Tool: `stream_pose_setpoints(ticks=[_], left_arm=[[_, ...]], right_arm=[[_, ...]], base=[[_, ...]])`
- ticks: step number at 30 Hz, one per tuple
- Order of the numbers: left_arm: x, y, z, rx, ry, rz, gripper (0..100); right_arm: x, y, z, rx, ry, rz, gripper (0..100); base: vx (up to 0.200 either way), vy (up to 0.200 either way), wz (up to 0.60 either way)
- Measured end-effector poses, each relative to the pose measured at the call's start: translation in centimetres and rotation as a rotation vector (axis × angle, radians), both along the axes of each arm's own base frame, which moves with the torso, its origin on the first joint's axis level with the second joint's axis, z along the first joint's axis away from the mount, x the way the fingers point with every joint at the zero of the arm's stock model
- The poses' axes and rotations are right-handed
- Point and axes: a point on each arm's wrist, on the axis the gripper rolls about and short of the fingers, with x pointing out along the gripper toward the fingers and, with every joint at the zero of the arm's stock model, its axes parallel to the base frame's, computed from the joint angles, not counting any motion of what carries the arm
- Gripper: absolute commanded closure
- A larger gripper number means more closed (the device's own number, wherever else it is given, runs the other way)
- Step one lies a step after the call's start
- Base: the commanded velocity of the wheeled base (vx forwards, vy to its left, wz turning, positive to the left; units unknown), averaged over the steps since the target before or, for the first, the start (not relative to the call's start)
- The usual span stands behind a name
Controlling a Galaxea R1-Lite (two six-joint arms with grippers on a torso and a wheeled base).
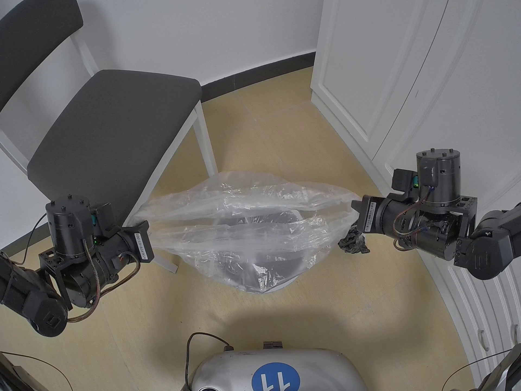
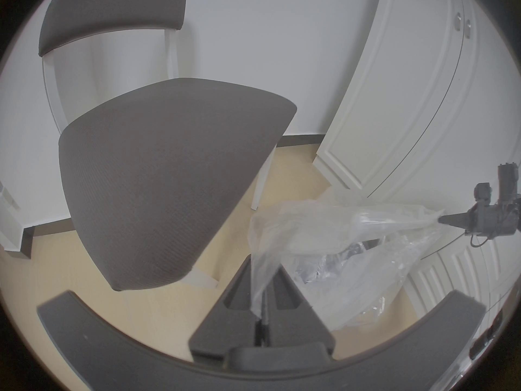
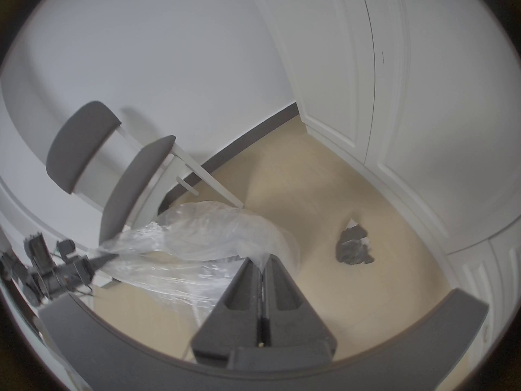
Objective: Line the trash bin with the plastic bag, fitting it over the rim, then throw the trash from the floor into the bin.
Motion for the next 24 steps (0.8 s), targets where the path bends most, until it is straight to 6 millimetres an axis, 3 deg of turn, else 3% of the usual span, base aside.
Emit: stream_pose_setpoints(ticks=[13,24], left_arm=[[1.4,2.1,-1.7,0.056,0.054,0.047,100],[2.6,2.4,-3.2,0.059,0.061,0.064,100]], right_arm=[[0.1,-4.2,-2.8,-0.252,-0.071,-0.022,100],[0.5,-4.7,-5.3,-0.310,-0.016,0.003,100]], base=[[0.000,0.000,0.00],[0.000,0.000,0.00]])
